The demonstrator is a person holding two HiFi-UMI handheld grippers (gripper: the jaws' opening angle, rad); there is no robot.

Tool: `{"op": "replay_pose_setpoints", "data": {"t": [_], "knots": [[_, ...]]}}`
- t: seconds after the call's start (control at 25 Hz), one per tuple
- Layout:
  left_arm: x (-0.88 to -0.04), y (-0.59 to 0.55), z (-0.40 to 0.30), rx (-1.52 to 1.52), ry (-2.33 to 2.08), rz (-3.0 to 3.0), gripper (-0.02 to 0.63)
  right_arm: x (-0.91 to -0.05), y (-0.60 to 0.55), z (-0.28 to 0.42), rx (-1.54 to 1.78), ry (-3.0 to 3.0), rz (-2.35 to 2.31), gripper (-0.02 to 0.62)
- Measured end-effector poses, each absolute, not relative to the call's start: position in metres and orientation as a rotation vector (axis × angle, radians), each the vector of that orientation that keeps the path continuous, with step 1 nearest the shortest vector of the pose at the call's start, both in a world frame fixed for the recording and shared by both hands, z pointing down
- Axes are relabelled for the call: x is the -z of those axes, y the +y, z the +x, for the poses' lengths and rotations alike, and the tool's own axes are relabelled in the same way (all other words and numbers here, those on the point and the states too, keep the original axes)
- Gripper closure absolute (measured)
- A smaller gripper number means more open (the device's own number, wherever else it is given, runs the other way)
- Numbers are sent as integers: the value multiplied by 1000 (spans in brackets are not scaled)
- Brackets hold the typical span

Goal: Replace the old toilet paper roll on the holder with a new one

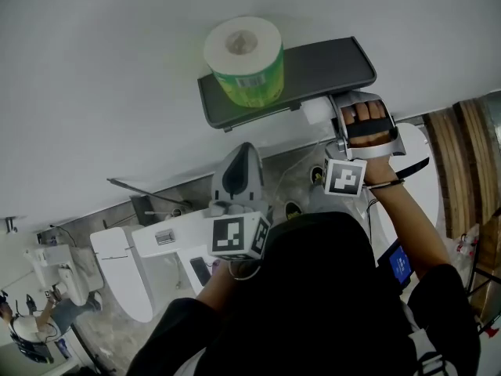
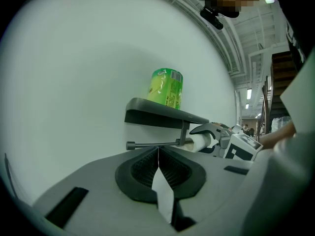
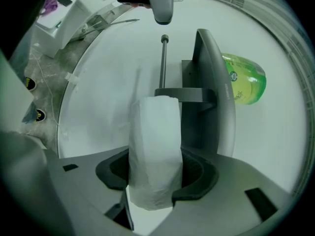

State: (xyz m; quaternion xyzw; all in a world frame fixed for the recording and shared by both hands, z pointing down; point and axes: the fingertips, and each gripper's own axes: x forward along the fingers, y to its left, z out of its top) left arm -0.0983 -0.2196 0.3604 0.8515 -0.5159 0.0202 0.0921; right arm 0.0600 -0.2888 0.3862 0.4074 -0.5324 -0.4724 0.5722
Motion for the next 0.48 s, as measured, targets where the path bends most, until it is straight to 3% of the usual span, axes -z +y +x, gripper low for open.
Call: {"op": "replay_pose_setpoints", "data": {"t": [0.48], "knots": [[-363,-219,-91,-77,-1515,2542,583,-385,-288,61,1174,-1197,972,367]]}}
